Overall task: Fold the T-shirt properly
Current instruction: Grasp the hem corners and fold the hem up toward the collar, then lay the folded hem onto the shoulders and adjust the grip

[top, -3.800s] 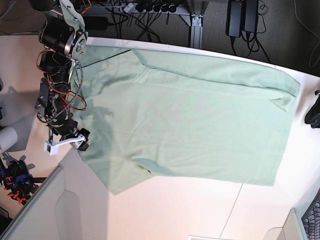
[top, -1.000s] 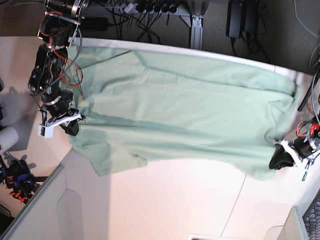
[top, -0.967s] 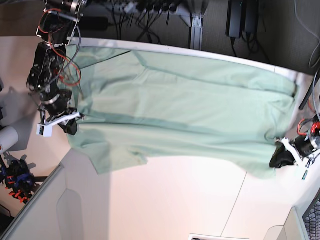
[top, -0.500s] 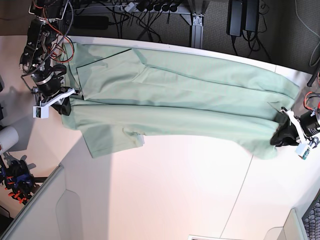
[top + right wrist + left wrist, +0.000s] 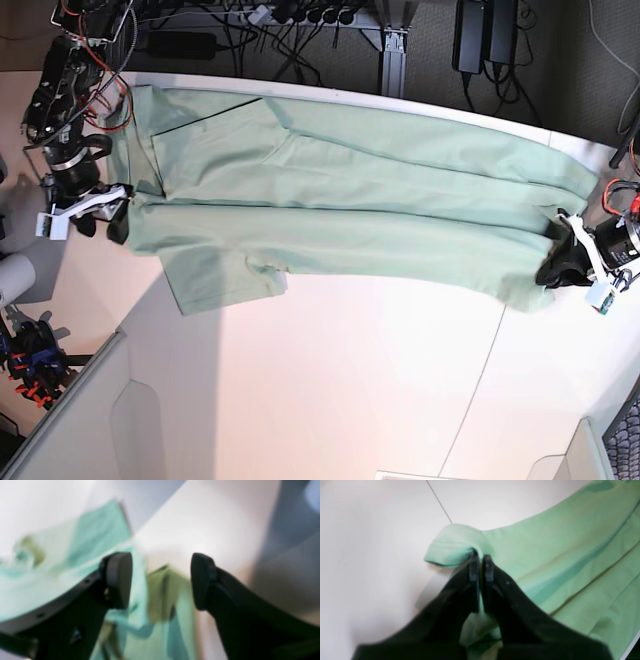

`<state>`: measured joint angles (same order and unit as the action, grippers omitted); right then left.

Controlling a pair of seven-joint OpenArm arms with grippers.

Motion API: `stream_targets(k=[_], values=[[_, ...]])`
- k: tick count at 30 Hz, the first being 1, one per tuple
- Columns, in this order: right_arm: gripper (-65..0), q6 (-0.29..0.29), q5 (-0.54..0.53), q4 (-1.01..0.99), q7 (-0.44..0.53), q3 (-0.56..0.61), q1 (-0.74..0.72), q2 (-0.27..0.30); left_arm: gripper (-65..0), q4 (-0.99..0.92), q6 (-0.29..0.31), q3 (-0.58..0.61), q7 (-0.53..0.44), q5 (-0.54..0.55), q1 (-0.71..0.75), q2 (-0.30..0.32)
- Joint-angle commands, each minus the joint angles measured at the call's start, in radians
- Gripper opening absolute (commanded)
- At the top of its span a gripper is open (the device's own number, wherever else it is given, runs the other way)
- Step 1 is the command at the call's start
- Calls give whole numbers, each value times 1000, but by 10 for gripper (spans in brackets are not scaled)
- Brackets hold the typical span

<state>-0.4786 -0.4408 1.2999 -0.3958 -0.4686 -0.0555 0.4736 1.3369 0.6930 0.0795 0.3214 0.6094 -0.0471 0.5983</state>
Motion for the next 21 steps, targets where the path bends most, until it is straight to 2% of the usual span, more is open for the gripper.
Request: stream_targets(k=[1,5,9,14,17,21], values=[[-279,3,-16,19,29,-18,-37,22,-650,17,5,-9,-25,16,-19,16],[-279,3,-8,15,28,-15,-116,16,-650,17,5,-9,-24,15,-19,16],[-279,3,35,-53,29,21,-221,-22,-650,17,5,-9,-21,16,-19,17],[-279,3,98,-292,77,79,-353,-79,-650,17,5,-8,23,23,-13,17],[-279,3,195,-450,130,109,-421,-106,-650,17,5,-8,24,23,-13,17],[-279,4,250,-587,167,165,-463,-114,-650,17,5,-8,24,24,-13,17]])
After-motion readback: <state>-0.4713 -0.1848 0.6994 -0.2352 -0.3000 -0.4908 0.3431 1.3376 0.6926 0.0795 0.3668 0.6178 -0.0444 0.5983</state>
